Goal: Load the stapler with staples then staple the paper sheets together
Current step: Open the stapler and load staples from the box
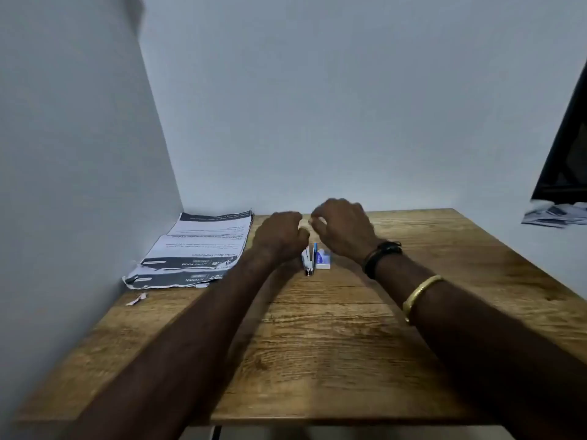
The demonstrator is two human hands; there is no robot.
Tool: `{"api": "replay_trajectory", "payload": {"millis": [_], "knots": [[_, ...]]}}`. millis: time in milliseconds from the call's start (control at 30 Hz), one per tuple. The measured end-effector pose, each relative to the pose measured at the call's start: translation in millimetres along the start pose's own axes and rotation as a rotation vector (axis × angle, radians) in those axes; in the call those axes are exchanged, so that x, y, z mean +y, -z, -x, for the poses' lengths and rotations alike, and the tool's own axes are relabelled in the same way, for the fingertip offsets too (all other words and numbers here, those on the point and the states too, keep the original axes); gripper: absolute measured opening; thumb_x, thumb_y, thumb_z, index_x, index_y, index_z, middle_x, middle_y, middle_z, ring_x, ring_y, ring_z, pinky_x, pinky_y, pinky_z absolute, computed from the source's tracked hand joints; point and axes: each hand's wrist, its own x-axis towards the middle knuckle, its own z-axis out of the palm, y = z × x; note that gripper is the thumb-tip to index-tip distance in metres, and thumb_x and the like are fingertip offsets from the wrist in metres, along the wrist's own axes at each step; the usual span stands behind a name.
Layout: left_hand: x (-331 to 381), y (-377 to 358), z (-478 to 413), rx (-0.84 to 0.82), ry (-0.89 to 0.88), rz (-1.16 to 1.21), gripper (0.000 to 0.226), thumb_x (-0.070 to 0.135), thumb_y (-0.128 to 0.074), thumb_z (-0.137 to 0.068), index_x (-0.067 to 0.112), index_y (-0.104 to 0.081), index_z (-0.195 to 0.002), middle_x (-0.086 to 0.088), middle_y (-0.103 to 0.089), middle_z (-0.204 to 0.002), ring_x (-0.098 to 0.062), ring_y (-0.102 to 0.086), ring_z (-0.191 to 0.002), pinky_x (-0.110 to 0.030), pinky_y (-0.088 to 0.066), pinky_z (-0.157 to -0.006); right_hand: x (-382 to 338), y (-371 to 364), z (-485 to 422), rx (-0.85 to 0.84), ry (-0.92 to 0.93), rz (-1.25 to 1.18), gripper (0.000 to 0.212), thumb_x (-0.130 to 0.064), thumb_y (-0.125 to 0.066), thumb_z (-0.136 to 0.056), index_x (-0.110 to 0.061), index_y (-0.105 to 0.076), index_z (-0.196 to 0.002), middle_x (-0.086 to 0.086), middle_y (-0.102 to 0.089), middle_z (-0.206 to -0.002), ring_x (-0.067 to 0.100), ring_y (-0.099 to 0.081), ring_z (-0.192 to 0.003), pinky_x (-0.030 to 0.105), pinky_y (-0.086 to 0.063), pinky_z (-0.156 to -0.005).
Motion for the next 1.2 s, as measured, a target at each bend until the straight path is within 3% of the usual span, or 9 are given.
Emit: {"api": "replay_trajectory", "payload": {"millis": [67,200,400,533,633,800,933,1067,1200], "knots": [[-4.2,-6.2,3.2,-0.099,0.082,-0.03,0.042,0.03,-0.057,-0.095,0.007,-0.063,-0.129,-0.015,-0.064,-0.136,-0.033,-0.059,-0.127,-0.042,-0.05,-0.102,-2.1,-9.6,6.7,-0.116,-0.046,-0.039,0.029,-0.037,-0.055,-0.099,-0.023,-0.074,-0.115,0.004,-0.071,-0.121,0.028,-0.062,-0.116,0.045,-0.044,-0.099],[-8.8,-18.2,2.5,-0.188,0.183,0.042,0.028,0.031,-0.064,-0.087,0.003,-0.069,-0.088,-0.019,-0.073,-0.101,-0.036,-0.069,-0.1,-0.038,-0.053,-0.075,-3.3,-25.2,14.9,-0.259,-0.144,-0.128,0.023,-0.031,-0.055,-0.097,-0.021,-0.076,-0.095,0.001,-0.075,-0.097,0.026,-0.067,-0.097,0.047,-0.051,-0.093],[-9.9,-29.1,-8.8,-0.183,0.282,0.197,0.027,0.03,-0.069,-0.089,0.007,-0.076,-0.1,-0.014,-0.077,-0.102,-0.029,-0.07,-0.1,-0.033,-0.051,-0.075,6.2,-38.7,2.7,-0.282,-0.198,-0.235,0.018,-0.03,-0.056,-0.099,-0.024,-0.07,-0.089,-0.006,-0.071,-0.092,0.021,-0.064,-0.095,0.046,-0.046,-0.096],[-8.1,-36.3,-10.9,-0.038,0.346,0.441,0.025,0.021,-0.075,-0.084,0.012,-0.07,-0.106,-0.01,-0.074,-0.111,-0.025,-0.069,-0.107,-0.031,-0.054,-0.085,13.8,-46.1,-1.9,-0.234,-0.22,-0.363,0.012,-0.03,-0.059,-0.097,-0.03,-0.07,-0.094,-0.007,-0.069,-0.102,0.021,-0.062,-0.104,0.046,-0.046,-0.099],[-10.5,-33.1,-11.4,0.135,0.31,0.66,0.03,0.007,-0.077,-0.082,0.009,-0.072,-0.112,-0.012,-0.075,-0.111,-0.025,-0.07,-0.106,-0.035,-0.057,-0.094,18.2,-45.4,-6.3,-0.212,-0.192,-0.561,0.019,-0.03,-0.062,-0.098,-0.021,-0.078,-0.103,-0.002,-0.074,-0.107,0.023,-0.065,-0.103,0.046,-0.052,-0.093],[-17.8,-26.9,-14.3,0.141,0.155,0.723,0.028,0.005,-0.076,-0.085,0.011,-0.076,-0.112,-0.01,-0.077,-0.103,-0.01,-0.064,-0.08,-0.02,-0.051,-0.075,24.3,-45.2,-11.8,-0.129,-0.241,-0.804,0.016,-0.025,-0.076,-0.091,-0.01,-0.08,-0.09,0.003,-0.077,-0.087,0.015,-0.068,-0.079,0.039,-0.058,-0.078],[-22.0,-25.9,-16.3,0.102,0.122,0.803,0.023,0.014,-0.079,-0.086,0.013,-0.073,-0.107,-0.002,-0.07,-0.085,-0.011,-0.063,-0.072,-0.03,-0.053,-0.069,27.3,-47.3,-13.6,-0.161,-0.264,-1.016,0.024,-0.028,-0.078,-0.088,-0.005,-0.078,-0.094,0.015,-0.077,-0.088,0.014,-0.072,-0.072,0.029,-0.055,-0.057],[-25.4,-21.3,-17.2,0.116,0.116,0.899,0.026,0.015,-0.082,-0.084,0.011,-0.077,-0.109,-0.005,-0.071,-0.086,-0.019,-0.068,-0.08,-0.04,-0.059,-0.072,30.7,-47.9,-17.6,-0.169,-0.248,-1.209,0.022,-0.02,-0.08,-0.087,-0.004,-0.076,-0.101,0.009,-0.078,-0.086,0.017,-0.073,-0.073,0.025,-0.058,-0.056],[-24.8,-23.6,-15.7,0.086,0.145,0.945,0.027,0.01,-0.082,-0.082,0.007,-0.076,-0.108,-0.009,-0.07,-0.081,-0.018,-0.066,-0.074,-0.032,-0.054,-0.068,30.9,-50.9,-20.3,-0.21,-0.294,-1.226,0.037,-0.03,-0.087,-0.07,-0.002,-0.077,-0.094,0.007,-0.077,-0.076,0.017,-0.072,-0.067,0.027,-0.061,-0.06]]}}
